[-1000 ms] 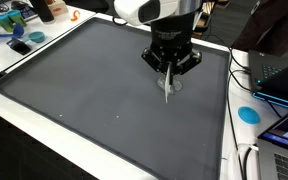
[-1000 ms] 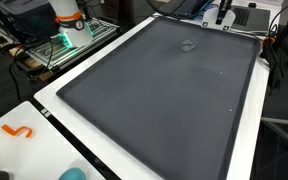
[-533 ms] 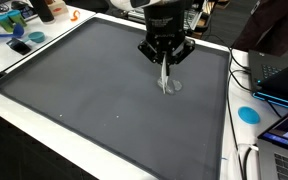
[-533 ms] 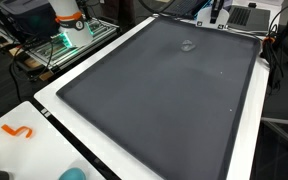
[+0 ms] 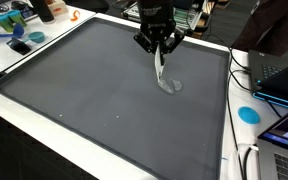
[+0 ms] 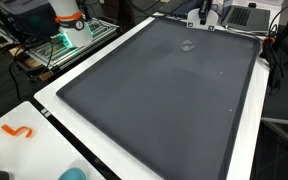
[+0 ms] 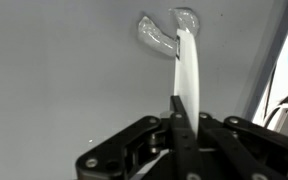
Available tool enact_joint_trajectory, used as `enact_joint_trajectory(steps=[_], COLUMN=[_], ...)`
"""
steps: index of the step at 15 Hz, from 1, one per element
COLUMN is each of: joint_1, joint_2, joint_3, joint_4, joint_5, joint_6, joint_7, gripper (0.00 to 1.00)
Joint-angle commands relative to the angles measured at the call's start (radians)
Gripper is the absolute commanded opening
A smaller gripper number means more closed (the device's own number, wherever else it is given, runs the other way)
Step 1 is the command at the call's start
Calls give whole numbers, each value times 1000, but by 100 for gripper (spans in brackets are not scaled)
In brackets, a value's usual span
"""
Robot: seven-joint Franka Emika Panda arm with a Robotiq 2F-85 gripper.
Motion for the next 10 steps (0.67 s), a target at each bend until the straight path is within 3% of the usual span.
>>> enact_joint_trajectory(steps=[1, 10], joint_1=[-32, -36], joint_2=[-87, -188], joint_3=[13, 13], joint_4=[-131, -275], joint_5=[53, 94], joint_6=[65, 150], joint_7=[-38, -64], gripper=[1, 1])
